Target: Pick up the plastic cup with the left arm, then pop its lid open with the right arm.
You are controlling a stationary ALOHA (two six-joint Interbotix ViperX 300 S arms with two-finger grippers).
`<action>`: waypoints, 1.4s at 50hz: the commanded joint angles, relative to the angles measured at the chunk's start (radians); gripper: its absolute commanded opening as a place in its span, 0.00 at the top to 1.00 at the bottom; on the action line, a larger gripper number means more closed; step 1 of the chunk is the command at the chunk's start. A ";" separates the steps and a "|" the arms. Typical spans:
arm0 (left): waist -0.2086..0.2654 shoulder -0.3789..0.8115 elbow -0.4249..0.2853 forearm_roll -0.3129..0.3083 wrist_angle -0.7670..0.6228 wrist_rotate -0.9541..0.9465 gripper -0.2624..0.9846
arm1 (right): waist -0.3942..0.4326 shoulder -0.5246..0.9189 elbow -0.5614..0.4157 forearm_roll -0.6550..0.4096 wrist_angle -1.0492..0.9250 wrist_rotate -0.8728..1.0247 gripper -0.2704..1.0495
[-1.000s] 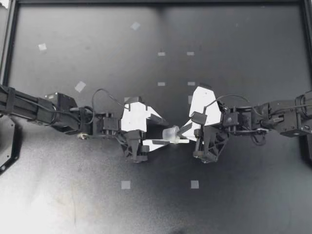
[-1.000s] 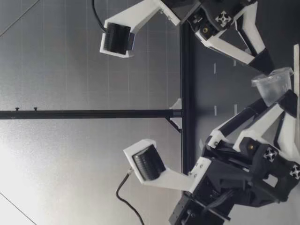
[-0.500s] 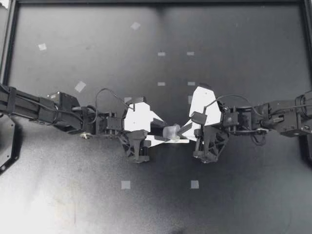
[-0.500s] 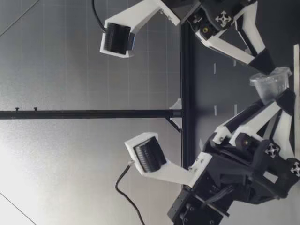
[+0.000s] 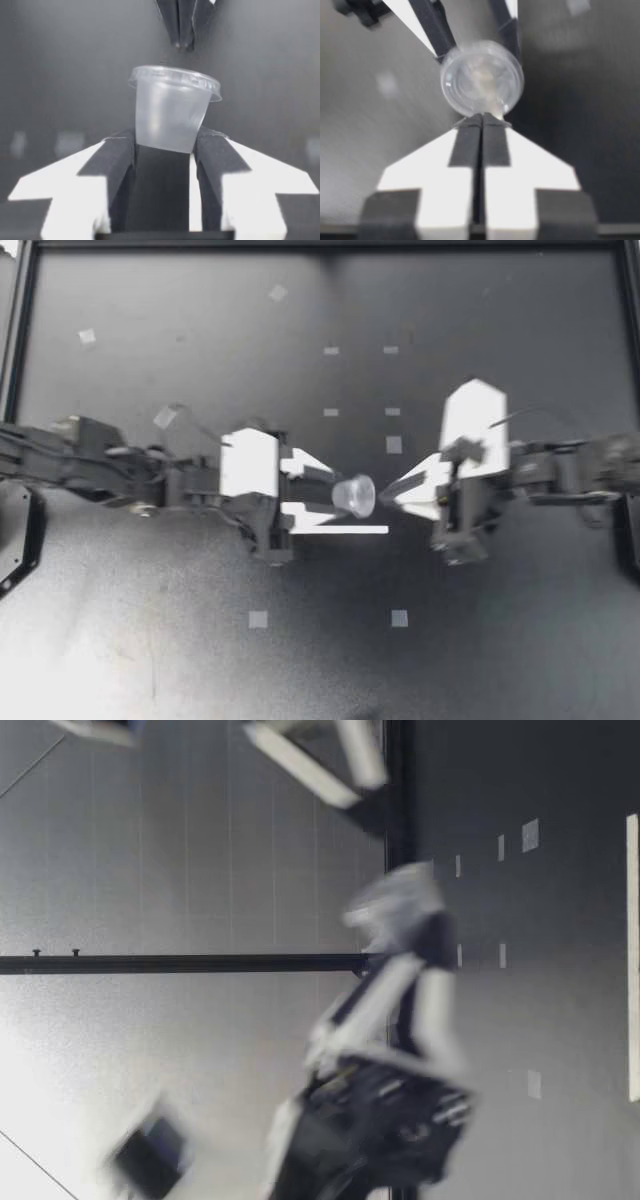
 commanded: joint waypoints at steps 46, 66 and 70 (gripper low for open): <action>0.002 0.084 0.061 0.009 -0.667 -0.028 0.64 | -0.008 0.230 -0.025 -0.094 -0.792 0.699 0.30; -0.006 0.087 0.067 0.012 -0.663 -0.028 0.64 | -0.028 0.098 -0.031 -0.198 -1.055 0.525 0.31; -0.011 0.087 0.069 0.014 -0.663 -0.029 0.64 | -0.028 0.061 -0.023 -0.218 -1.032 0.471 0.31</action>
